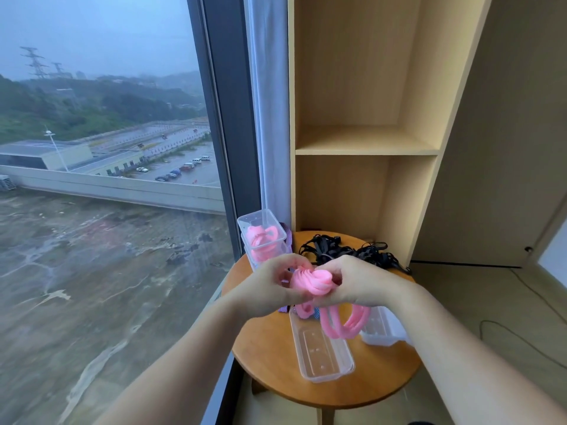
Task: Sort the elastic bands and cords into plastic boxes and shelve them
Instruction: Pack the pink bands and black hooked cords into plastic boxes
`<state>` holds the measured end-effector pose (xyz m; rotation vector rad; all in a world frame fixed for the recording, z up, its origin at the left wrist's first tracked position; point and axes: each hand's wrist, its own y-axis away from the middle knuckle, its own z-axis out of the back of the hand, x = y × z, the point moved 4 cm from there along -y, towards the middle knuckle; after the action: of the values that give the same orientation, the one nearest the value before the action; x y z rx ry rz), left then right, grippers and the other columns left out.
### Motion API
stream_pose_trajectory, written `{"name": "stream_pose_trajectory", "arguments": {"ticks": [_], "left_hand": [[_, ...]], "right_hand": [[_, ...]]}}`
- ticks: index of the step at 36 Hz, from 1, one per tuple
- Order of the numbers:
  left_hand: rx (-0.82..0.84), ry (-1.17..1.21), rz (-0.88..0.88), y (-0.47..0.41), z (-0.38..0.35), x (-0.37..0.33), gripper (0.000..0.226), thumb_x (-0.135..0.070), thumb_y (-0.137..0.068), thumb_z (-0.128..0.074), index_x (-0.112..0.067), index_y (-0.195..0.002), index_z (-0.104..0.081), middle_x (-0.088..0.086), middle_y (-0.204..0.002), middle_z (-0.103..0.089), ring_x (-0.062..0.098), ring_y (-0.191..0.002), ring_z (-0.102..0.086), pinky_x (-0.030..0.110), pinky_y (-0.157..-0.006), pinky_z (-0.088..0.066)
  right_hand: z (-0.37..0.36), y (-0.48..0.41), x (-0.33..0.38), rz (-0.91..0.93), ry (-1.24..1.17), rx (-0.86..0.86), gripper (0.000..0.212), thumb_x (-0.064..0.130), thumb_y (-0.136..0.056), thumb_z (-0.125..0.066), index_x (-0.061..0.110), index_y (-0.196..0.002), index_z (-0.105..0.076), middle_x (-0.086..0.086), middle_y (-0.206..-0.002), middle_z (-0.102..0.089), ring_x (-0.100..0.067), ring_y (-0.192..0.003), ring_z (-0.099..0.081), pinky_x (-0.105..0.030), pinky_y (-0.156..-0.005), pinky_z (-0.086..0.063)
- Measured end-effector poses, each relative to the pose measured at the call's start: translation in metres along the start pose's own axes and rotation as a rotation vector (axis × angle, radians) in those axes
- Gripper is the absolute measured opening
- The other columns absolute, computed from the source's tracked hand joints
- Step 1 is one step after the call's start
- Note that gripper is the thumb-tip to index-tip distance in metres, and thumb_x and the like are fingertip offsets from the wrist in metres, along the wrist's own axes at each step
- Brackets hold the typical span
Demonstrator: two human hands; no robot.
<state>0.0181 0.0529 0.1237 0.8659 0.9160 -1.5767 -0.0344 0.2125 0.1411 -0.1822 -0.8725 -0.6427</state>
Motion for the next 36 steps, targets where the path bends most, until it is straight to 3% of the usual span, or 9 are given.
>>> {"name": "stream_pose_trajectory", "arguments": {"ticks": [2,6,10,14,17,21,25,29,36], "left_hand": [[-0.073,0.002,0.008,0.001,0.000,0.006,0.038,-0.022,-0.067,-0.083,-0.031,-0.097,-0.062,0.002,-0.101,-0.066,0.014,-0.083,-0.064,0.045,-0.078,-0.059],[-0.217,0.082,0.036,0.002,0.000,0.018,0.041,-0.013,-0.070,-0.086,-0.016,-0.090,-0.050,0.003,-0.079,-0.061,0.008,-0.060,-0.053,0.025,-0.053,-0.047],[-0.300,-0.045,0.044,0.002,-0.004,0.015,0.049,-0.020,-0.070,-0.086,-0.018,-0.102,-0.049,-0.009,-0.084,-0.055,-0.006,-0.053,-0.053,0.008,-0.047,-0.040],[-0.159,-0.307,0.041,0.000,-0.007,0.017,0.048,-0.045,-0.069,-0.080,-0.032,-0.111,-0.061,-0.009,-0.102,-0.053,0.001,-0.086,-0.055,0.012,-0.069,-0.045],[-0.245,-0.375,0.037,0.000,-0.002,0.019,0.039,-0.050,-0.065,-0.079,-0.037,-0.096,-0.060,-0.013,-0.097,-0.052,-0.011,-0.085,-0.049,0.004,-0.063,-0.037],[-0.371,-0.303,0.048,0.002,0.003,0.021,0.043,-0.042,-0.061,-0.086,-0.029,-0.090,-0.057,-0.012,-0.092,-0.052,-0.011,-0.080,-0.051,0.005,-0.057,-0.040],[-0.417,-0.228,0.012,0.006,-0.002,0.018,0.037,-0.029,-0.064,-0.082,-0.032,-0.083,-0.050,-0.023,-0.080,-0.061,-0.014,-0.068,-0.054,0.003,-0.052,-0.039],[-0.450,-0.164,-0.005,0.006,-0.004,0.020,0.035,-0.018,-0.066,-0.080,-0.031,-0.082,-0.052,-0.023,-0.077,-0.061,-0.009,-0.063,-0.055,0.006,-0.049,-0.040],[-0.548,-0.573,0.021,0.004,-0.010,0.007,0.041,-0.034,-0.071,-0.073,-0.025,-0.070,-0.033,-0.009,-0.060,-0.039,-0.006,-0.065,-0.046,0.009,-0.056,-0.036]], "right_hand": [[0.002,-0.001,-0.003,-0.040,0.055,-0.016,0.020,0.029,-0.070,-0.082,0.020,-0.085,-0.073,-0.002,-0.083,-0.073,-0.020,-0.080,-0.069,-0.033,-0.074,-0.055],[0.006,-0.004,-0.005,-0.037,0.007,-0.190,0.019,0.033,-0.075,-0.078,0.015,-0.081,-0.075,-0.008,-0.077,-0.071,-0.008,-0.062,-0.061,-0.027,-0.061,-0.048],[-0.001,-0.006,-0.005,-0.009,-0.042,-0.286,0.005,0.018,-0.077,-0.074,0.014,-0.076,-0.075,-0.012,-0.072,-0.069,-0.009,-0.059,-0.055,-0.032,-0.060,-0.046],[-0.004,-0.005,-0.001,-0.021,0.034,-0.197,0.018,0.006,-0.072,-0.072,0.016,-0.087,-0.076,-0.008,-0.080,-0.072,-0.023,-0.071,-0.064,-0.041,-0.069,-0.053],[-0.002,-0.004,0.006,-0.012,0.082,-0.170,0.018,-0.002,-0.068,-0.063,0.005,-0.084,-0.070,-0.016,-0.080,-0.066,-0.029,-0.069,-0.055,-0.042,-0.064,-0.047],[0.008,0.002,0.010,-0.041,-0.089,-0.259,0.018,-0.004,-0.063,-0.061,-0.011,-0.077,-0.052,-0.018,-0.068,-0.041,-0.017,-0.066,-0.034,-0.034,-0.063,-0.027],[0.005,0.004,0.004,-0.092,-0.324,-0.246,0.020,-0.007,-0.076,-0.069,-0.001,-0.095,-0.073,-0.016,-0.082,-0.070,-0.019,-0.072,-0.059,-0.036,-0.072,-0.049],[0.001,0.006,-0.006,-0.073,-0.653,-0.342,0.019,0.006,-0.093,-0.061,-0.003,-0.108,-0.071,-0.015,-0.074,-0.062,-0.021,-0.070,-0.055,-0.039,-0.077,-0.047],[-0.012,0.003,0.006,-0.045,-0.526,-0.503,0.026,0.007,-0.098,-0.052,-0.010,-0.088,-0.070,-0.019,-0.070,-0.062,-0.018,-0.064,-0.056,-0.030,-0.069,-0.048]]}}
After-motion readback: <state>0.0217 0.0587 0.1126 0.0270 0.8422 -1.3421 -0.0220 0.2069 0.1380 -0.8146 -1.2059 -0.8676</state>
